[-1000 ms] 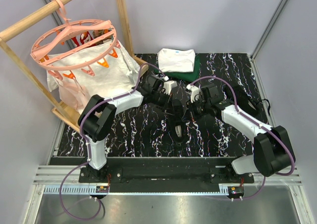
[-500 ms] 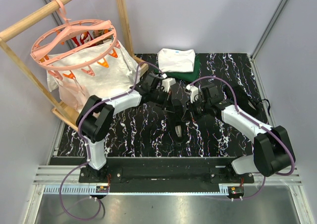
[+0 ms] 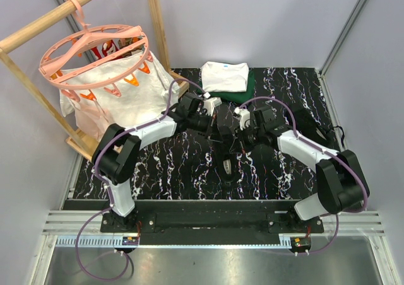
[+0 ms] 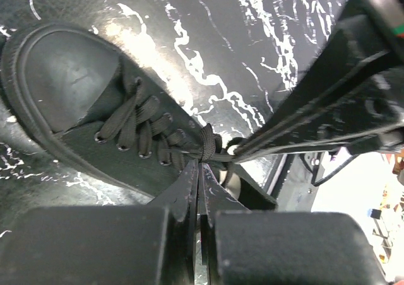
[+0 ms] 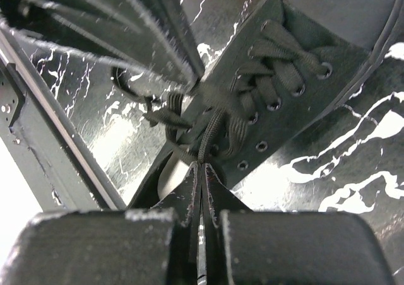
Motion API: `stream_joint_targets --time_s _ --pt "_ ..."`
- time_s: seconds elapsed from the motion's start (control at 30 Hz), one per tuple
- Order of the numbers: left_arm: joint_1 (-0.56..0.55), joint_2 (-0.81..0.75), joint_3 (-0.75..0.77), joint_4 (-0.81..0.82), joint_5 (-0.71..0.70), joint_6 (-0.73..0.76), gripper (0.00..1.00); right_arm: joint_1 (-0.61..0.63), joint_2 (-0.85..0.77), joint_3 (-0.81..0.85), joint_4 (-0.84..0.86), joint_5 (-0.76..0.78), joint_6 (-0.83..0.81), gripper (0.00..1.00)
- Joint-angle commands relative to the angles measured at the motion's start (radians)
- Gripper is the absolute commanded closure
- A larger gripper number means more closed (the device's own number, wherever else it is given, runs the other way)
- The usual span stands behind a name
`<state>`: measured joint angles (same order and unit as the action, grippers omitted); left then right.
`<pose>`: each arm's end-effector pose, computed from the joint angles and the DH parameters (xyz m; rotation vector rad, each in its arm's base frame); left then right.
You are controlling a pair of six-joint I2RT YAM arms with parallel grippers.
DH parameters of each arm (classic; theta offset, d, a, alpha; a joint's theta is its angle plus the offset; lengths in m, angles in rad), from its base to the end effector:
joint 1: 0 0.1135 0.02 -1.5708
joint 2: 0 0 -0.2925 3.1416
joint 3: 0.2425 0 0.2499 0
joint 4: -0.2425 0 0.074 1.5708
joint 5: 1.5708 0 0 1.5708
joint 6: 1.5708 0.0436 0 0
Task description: Tie the shoes
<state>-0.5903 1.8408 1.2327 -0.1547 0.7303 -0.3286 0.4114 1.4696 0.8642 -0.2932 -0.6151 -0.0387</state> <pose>0.3231 -0.2515 0.2325 0.7086 2.3500 -1.2893 0.2579 0.1400 0.2300 -0.8091 2.3202 0.9204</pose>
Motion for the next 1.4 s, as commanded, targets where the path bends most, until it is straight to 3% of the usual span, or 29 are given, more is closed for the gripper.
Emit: stream_joint_targets --time_s 0.0,0.57,0.67,0.73,0.8,0.87,1.1,1.37 --pt "0.0 -0.055 -0.01 0.061 0.055 -0.017 1.0 -0.005 0.015 0.042 0.112 -0.026 0.017 1.0" --pt "0.009 -0.084 -0.041 0.034 0.06 -0.017 0.99 -0.003 0.052 -0.126 0.52 -0.077 0.06 1.0" --pt "0.033 -0.106 -0.052 0.027 0.058 -0.02 0.83 -0.005 0.049 -0.165 0.591 -0.077 0.057 1.0" --pt "0.064 -0.123 -0.065 0.021 0.038 -0.023 0.63 -0.005 0.043 -0.185 0.621 -0.074 0.053 1.0" --pt "0.082 -0.153 -0.076 0.018 0.008 -0.018 0.51 -0.005 0.038 -0.203 0.649 -0.071 0.051 1.0" --pt "0.096 -0.175 -0.076 -0.005 -0.041 -0.004 0.45 -0.005 0.034 -0.212 0.658 -0.066 0.053 1.0" --pt "0.103 -0.124 -0.053 0.0 -0.103 -0.05 0.41 -0.005 0.029 -0.228 0.689 -0.066 0.053 1.0" --pt "0.078 -0.019 0.02 0.072 -0.052 -0.136 0.44 -0.005 0.029 -0.226 0.701 -0.077 0.06 1.0"
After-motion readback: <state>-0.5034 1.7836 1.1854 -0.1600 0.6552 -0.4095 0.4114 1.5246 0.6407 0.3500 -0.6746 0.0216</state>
